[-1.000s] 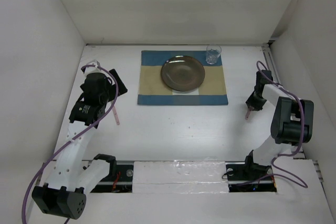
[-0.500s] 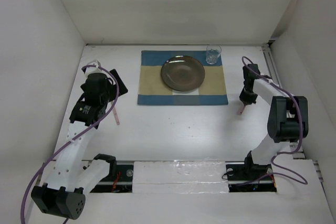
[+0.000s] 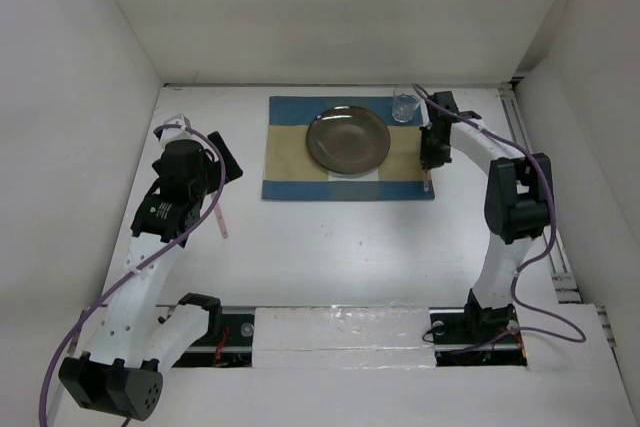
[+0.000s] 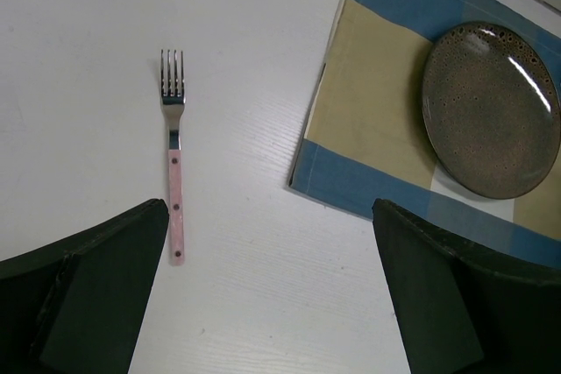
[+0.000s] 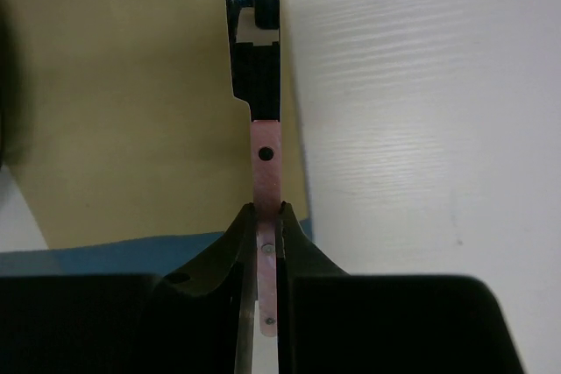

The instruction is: Set the dinner table for one person

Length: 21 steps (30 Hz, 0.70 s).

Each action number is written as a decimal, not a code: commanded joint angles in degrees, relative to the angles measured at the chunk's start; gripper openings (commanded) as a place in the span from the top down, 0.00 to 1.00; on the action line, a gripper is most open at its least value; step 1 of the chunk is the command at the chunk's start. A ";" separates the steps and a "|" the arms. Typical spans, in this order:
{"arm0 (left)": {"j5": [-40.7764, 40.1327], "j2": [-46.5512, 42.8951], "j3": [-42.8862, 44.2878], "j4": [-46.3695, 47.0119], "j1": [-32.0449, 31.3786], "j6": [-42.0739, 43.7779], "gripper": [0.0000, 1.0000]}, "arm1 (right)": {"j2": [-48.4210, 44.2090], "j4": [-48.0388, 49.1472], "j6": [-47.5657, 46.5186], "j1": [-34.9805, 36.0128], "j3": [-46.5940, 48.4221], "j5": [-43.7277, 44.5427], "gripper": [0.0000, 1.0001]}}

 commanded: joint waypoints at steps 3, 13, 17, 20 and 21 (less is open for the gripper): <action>-0.78 -0.47 1.20 1.40 -0.16 0.14 0.00 | 1.84 -0.35 -4.09 3.23 6.03 -3.75 1.00; -1.30 1.20 1.20 1.40 -0.16 0.14 0.00 | 6.85 -0.27 -4.70 3.24 9.29 -5.77 1.00; -1.31 1.20 1.20 1.40 -0.16 0.14 0.00 | 7.99 -0.26 -4.70 3.24 10.34 -6.30 1.00; -1.31 1.20 1.20 1.40 -0.16 0.14 0.00 | 9.14 -0.26 -4.70 3.24 10.34 -6.30 1.00; -1.31 1.20 1.20 1.40 -0.16 0.14 0.00 | 9.14 -0.26 -4.70 3.24 10.34 -6.30 1.00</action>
